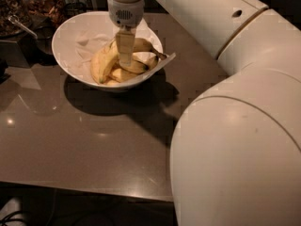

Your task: Pick banana from white bowl

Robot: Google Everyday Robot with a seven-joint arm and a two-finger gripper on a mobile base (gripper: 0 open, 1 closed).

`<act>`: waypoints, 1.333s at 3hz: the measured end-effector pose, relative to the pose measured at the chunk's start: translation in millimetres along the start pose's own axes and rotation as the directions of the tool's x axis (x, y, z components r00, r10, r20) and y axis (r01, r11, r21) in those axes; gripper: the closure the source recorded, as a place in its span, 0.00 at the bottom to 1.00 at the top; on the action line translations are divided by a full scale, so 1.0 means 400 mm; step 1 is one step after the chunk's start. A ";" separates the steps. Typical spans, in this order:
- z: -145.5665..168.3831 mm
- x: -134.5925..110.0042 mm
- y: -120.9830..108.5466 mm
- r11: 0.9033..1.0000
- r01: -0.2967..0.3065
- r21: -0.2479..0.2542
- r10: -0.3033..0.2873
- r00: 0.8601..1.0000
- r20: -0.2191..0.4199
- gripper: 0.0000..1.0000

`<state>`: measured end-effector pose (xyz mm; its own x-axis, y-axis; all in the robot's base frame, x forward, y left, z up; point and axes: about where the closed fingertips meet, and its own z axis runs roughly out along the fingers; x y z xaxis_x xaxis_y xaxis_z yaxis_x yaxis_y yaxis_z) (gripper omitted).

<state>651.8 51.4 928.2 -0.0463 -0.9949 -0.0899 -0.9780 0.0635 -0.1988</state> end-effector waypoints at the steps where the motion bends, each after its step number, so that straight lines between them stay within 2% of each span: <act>1: 0.039 0.020 -0.001 1.000 -0.020 -0.015 0.019 1.000 -0.017 0.52; 2: 0.039 0.032 -0.001 0.999 -0.038 -0.005 0.038 0.999 -0.026 0.83; 3: 0.039 0.032 -0.001 0.999 -0.038 -0.005 0.038 0.999 -0.026 1.00; 4: 0.006 0.028 0.001 0.999 -0.039 0.013 0.039 0.999 0.035 1.00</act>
Offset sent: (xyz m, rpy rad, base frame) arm -0.0133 -0.0342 -0.0220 -0.0668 0.0354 -0.0953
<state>651.2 40.5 924.9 -0.0770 -0.9883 -0.1319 -0.9726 0.1035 -0.2081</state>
